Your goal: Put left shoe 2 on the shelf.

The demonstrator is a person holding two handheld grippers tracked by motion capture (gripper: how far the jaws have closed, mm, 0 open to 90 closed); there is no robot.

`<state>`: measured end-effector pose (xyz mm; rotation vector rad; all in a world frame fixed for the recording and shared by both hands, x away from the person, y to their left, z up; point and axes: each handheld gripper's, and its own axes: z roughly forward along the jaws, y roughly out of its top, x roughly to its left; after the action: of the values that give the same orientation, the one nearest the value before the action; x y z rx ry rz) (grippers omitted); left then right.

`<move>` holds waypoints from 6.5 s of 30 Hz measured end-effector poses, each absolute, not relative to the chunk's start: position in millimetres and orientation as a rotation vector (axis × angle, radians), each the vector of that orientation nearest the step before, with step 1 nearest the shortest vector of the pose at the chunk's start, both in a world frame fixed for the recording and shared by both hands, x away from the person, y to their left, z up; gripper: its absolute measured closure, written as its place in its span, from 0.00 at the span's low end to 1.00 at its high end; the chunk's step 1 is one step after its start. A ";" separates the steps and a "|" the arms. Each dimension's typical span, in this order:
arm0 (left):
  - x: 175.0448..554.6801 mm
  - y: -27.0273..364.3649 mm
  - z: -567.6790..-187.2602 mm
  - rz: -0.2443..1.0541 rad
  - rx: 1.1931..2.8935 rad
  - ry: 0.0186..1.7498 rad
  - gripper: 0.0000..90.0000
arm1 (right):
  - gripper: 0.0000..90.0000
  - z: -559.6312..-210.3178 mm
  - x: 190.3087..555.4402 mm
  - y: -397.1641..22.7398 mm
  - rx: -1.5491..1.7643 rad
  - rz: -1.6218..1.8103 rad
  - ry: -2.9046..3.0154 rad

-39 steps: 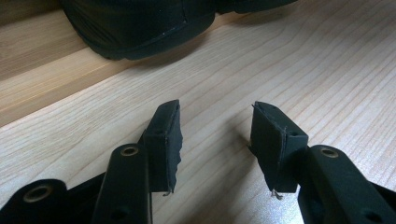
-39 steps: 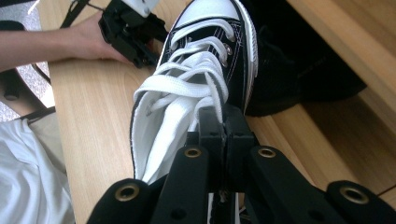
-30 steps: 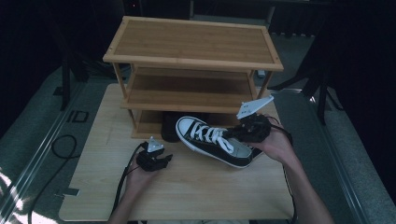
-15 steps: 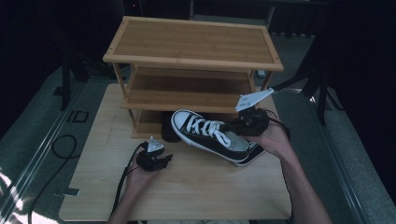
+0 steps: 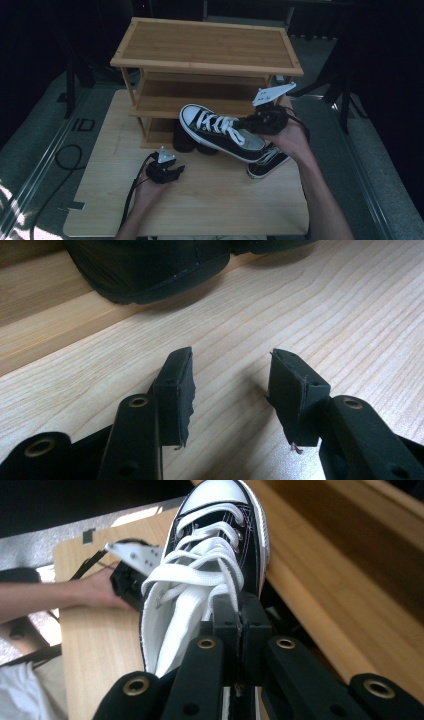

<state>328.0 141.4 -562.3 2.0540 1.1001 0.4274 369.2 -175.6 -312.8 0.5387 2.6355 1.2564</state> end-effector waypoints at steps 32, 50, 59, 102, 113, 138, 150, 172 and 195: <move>328.2 141.7 -562.2 0.425 2.058 1.095 0.59 | 0.99 -315.2 409.4 -157.0 0.940 1.263 2.374; 327.9 141.1 -562.4 0.428 2.055 1.097 0.59 | 0.83 -330.3 413.9 -160.3 1.071 1.269 2.274; 327.6 140.4 -562.3 0.434 2.058 1.098 0.59 | 0.66 -323.9 411.4 -169.6 1.075 1.329 2.229; 344.4 13.9 -539.7 0.460 2.168 0.798 0.74 | 0.86 -335.8 375.3 -231.9 1.103 1.176 2.118; 369.7 -20.4 -543.6 0.531 2.192 0.796 0.83 | 0.85 -361.9 361.1 -238.9 1.125 1.143 2.168; 396.3 -56.7 -553.5 0.612 2.143 0.943 1.00 | 1.00 -389.8 327.8 -231.2 1.000 1.179 2.269; 406.8 -58.4 -552.5 0.619 2.115 0.999 1.00 | 1.00 -382.2 320.6 -220.1 0.920 1.225 2.247; 435.2 -53.4 -546.2 0.797 2.260 0.829 1.00 | 1.00 -380.2 319.0 -211.9 0.866 1.262 2.234; 422.8 -65.8 -554.6 0.659 2.124 1.047 1.00 | 1.00 -380.0 314.4 -192.0 0.778 1.289 2.278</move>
<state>422.8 -65.8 -554.6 2.1237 1.0474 0.6588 314.4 -192.0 -380.0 0.7777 2.2784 1.2886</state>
